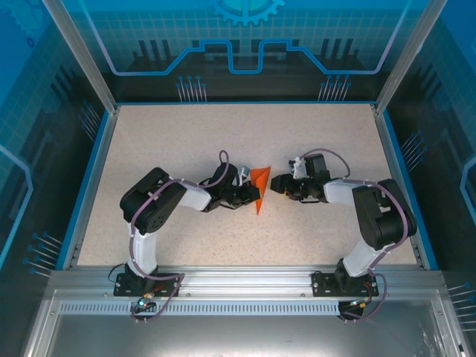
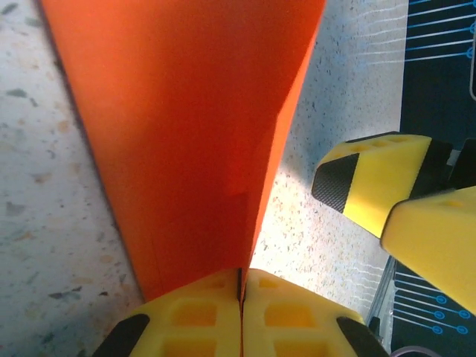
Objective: Fold a paper plane with a square sheet of paper (fold left side to right side)
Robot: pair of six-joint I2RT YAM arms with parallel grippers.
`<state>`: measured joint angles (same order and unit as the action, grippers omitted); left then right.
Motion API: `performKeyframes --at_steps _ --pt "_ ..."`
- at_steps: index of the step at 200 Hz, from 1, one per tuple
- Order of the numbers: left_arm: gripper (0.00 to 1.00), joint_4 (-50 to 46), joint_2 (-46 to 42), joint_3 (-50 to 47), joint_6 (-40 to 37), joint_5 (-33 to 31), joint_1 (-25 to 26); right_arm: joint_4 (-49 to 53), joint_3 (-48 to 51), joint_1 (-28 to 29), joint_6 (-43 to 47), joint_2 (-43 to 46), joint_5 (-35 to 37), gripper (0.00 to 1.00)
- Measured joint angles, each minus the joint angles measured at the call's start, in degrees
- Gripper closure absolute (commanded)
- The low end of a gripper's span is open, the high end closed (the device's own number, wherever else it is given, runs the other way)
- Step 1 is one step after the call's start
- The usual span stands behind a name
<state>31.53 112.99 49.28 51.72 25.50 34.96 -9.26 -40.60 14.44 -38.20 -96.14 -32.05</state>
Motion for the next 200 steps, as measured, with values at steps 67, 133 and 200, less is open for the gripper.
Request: performKeyframes --at_steps 67,133,200 --pt "0.95 3.8 0.3 -1.1 2.4 0.5 -0.3 -3.4 -3.7 1.4 -2.8 -4.9 0.2 0.53" --pt "0.94 4.9 0.9 -1.4 3.5 1.0 -0.4 -2.6 -8.1 2.8 -3.4 -9.0 1.7 0.58" --pt "0.89 5.3 1.4 -1.4 3.9 1.4 -0.4 4.8 -12.7 3.3 -3.6 -11.3 3.0 0.59"
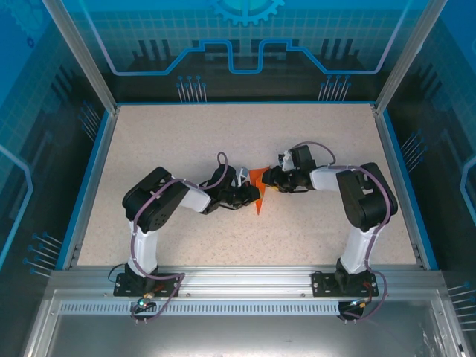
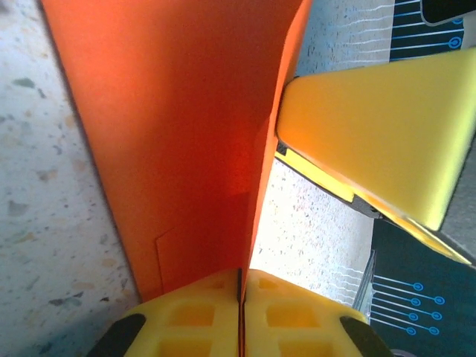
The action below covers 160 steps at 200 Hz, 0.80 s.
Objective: Fold a paper plane with a square sheet of paper (fold left side to right side)
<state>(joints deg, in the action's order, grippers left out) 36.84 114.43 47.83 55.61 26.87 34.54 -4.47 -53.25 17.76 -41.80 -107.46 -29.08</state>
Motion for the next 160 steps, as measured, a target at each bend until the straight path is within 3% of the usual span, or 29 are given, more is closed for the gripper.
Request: performKeyframes --at_steps 62,110,160 --pt "0.80 0.0 0.0 0.0 0.0 0.1 -0.2 2.8 -1.6 0.1 0.2 -0.7 0.2 0.59" --pt "0.61 -0.7 -2.7 -1.4 -0.4 0.0 -1.2 2.8 -1.6 0.1 0.4 -0.7 0.1 0.59" --pt "0.61 -2.7 -4.7 -2.1 -0.4 0.0 -4.3 2.8 -1.6 0.1 0.5 -0.7 0.1 0.59"
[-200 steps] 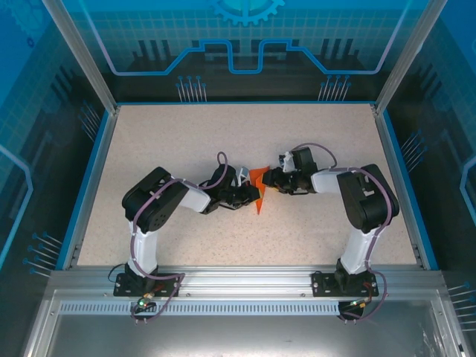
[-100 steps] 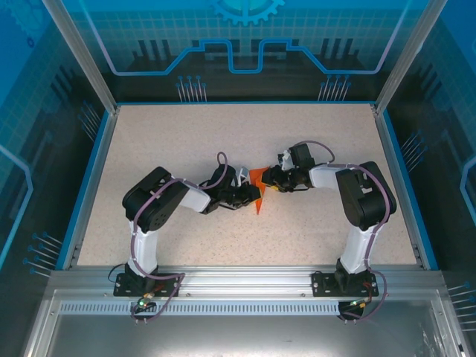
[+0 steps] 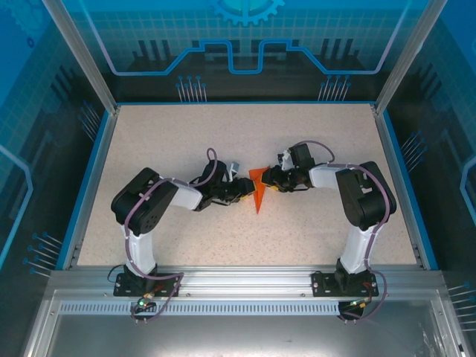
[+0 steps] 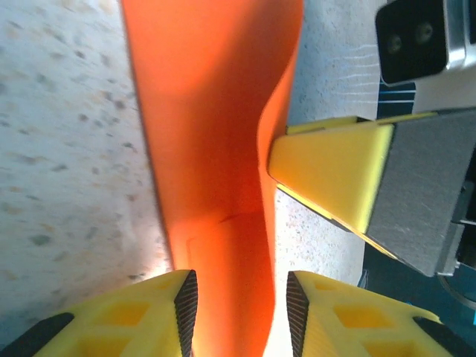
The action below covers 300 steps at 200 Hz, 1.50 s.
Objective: Fold a paper plane with a square sheet of paper (fold left side to right side)
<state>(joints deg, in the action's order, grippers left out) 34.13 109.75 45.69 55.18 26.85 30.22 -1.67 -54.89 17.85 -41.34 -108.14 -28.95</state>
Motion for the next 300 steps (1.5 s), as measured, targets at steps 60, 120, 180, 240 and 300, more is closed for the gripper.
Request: performKeyframes --at_steps 60,120,180,240,300 --pt "0.61 -1.4 1.2 4.2 0.0 0.7 -0.8 0.0 0.0 0.0 0.0 0.0 0.0 0.59" --pt "0.68 -2.4 4.3 7.0 0.0 1.6 -0.8 0.0 0.0 0.0 0.0 0.0 0.0 0.59" --pt "1.00 -2.4 5.8 8.3 -0.2 3.0 -0.9 -0.1 0.0 0.0 0.0 0.0 -0.4 0.57" --pt "1.00 -2.4 5.8 8.1 -0.2 3.0 -2.1 0.3 0.0 0.0 0.9 1.2 -0.4 0.43" --pt "1.00 -2.4 5.8 8.1 -1.1 3.0 -2.2 0.1 -0.1 0.0 0.2 1.6 -0.9 0.35"
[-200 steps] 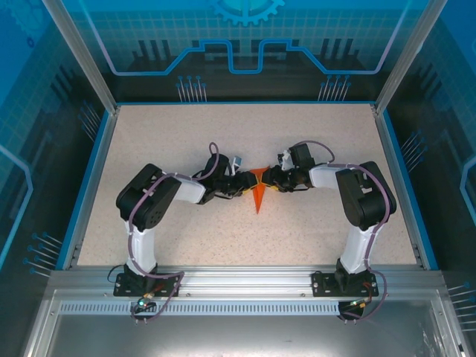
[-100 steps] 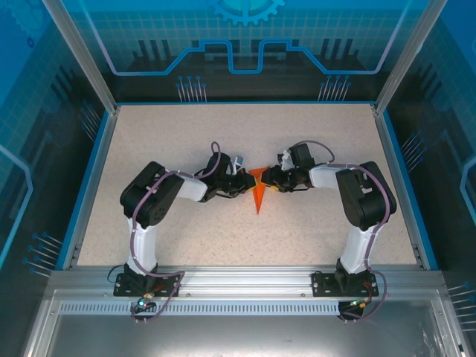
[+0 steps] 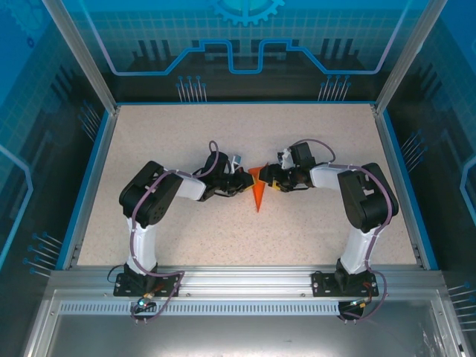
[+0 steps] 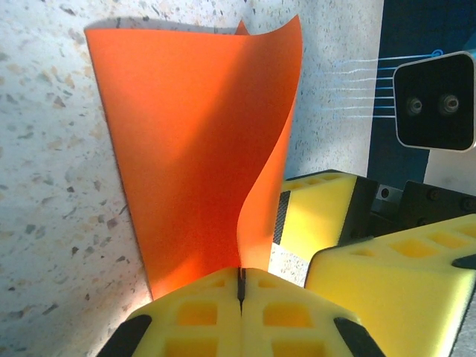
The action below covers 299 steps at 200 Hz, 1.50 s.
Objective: Fold a paper plane with a square sheet of paper (fold left side to right side)
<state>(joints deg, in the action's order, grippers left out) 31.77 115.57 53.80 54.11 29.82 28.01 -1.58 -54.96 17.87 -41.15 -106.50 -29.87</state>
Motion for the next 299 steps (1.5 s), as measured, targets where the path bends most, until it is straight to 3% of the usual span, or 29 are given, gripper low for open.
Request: performKeyframes --at_steps 299 --pt "1.00 -0.1 1.8 0.0 -0.3 -0.2 -0.2 2.5 -7.6 1.0 -0.2 -5.1 0.8 0.33"
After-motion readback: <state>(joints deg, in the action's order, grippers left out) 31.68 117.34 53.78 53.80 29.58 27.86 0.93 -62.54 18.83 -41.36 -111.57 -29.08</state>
